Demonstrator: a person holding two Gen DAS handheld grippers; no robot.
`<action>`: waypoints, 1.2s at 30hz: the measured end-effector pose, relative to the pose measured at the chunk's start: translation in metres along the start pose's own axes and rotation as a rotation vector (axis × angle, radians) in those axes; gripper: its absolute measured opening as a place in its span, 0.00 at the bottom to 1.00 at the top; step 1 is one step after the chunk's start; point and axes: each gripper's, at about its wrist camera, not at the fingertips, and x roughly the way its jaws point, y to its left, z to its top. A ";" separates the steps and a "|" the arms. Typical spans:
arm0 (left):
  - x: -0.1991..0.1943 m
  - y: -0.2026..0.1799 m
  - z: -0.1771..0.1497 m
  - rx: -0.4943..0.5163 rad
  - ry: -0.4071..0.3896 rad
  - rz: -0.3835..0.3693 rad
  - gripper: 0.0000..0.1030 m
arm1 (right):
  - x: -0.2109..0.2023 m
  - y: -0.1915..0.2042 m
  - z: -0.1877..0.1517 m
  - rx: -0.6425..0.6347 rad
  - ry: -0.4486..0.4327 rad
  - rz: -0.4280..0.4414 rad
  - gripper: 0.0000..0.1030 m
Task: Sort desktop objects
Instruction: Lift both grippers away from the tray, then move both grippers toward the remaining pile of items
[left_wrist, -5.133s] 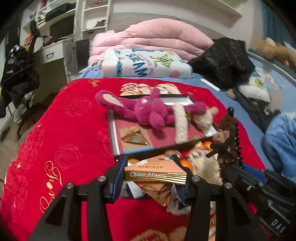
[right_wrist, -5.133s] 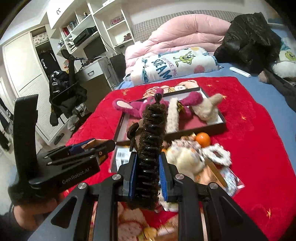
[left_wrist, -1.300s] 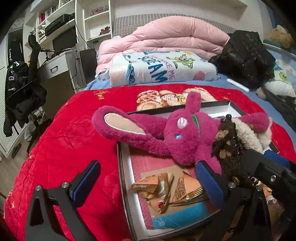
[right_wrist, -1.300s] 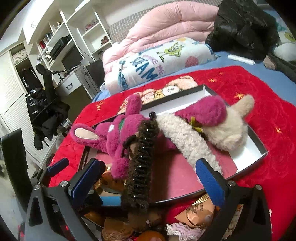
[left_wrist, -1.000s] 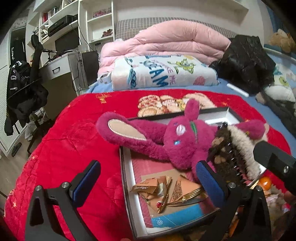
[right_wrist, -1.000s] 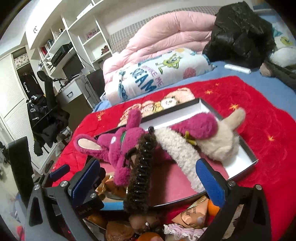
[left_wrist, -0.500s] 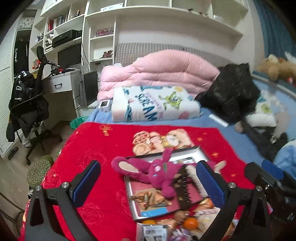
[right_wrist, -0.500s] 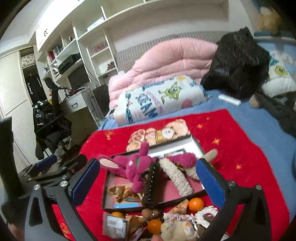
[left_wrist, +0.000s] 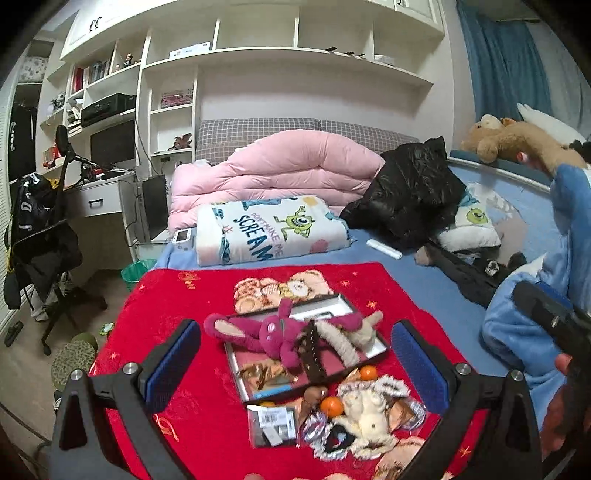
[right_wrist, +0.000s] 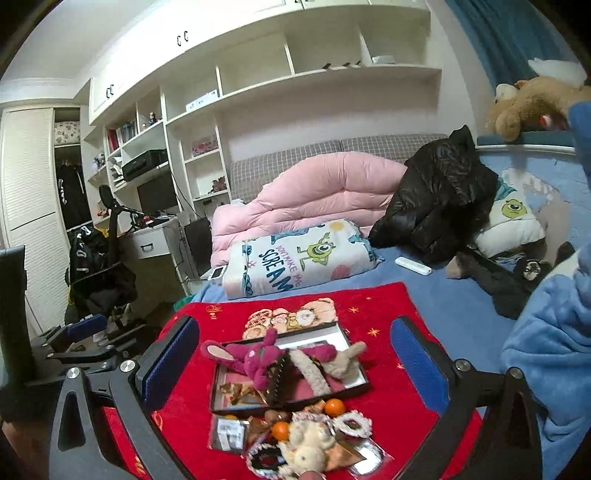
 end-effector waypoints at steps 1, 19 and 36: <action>0.000 0.000 -0.007 -0.004 -0.003 0.008 1.00 | -0.003 -0.007 -0.007 0.021 -0.004 0.002 1.00; 0.069 0.008 -0.102 0.021 0.161 -0.061 1.00 | 0.026 -0.046 -0.089 0.074 0.136 0.015 1.00; 0.134 -0.017 -0.164 0.075 0.398 -0.012 1.00 | 0.090 -0.034 -0.169 0.043 0.517 0.120 0.74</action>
